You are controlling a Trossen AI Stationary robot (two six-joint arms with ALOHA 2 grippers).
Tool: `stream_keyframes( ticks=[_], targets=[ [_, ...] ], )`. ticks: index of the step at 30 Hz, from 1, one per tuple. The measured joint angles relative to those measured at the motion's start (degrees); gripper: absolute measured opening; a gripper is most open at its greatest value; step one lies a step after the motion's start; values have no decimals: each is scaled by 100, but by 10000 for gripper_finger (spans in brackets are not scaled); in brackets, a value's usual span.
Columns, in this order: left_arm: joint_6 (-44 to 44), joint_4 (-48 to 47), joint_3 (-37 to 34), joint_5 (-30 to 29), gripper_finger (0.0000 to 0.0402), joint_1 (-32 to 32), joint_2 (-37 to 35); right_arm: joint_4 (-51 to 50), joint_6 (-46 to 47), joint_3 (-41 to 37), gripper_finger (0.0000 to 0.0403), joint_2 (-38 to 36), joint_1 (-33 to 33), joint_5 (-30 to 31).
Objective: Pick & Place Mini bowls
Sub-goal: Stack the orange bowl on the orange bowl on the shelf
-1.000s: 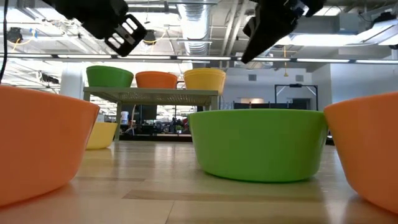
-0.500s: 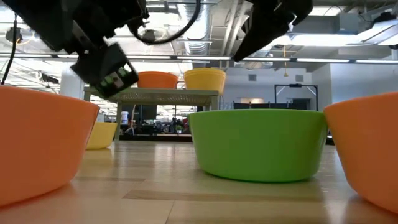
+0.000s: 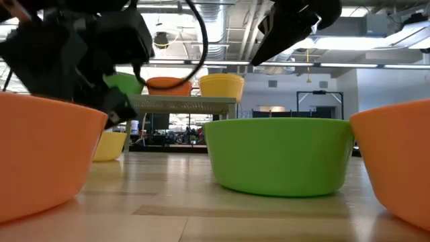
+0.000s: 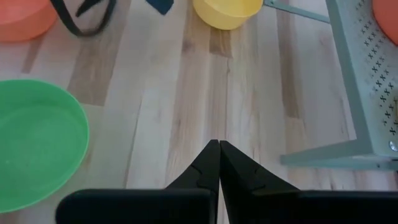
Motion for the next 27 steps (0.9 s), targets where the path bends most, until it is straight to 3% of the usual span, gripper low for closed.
stream_keyframes(
  ticks=[6, 13, 15, 18, 27],
  targets=[
    [150, -5, 2, -69, 140, 0, 175, 9, -9, 0, 3, -1, -2, 2],
    [358, -1, 4, -142, 18, 0, 142, 9, -6, 0, 2, -1, 2, 0],
    [384, -38, 0, -214, 11, 0, -7, 7, 33, 0, 2, -1, 2, 0],
    [378, -176, 4, -775, 10, -4, -453, 26, 35, 0, 2, 0, 0, 0],
    [672, -1605, 439, -3576, 9, 381, -2745, 208, 49, 2, 2, 1, 0, 0]
  ],
)
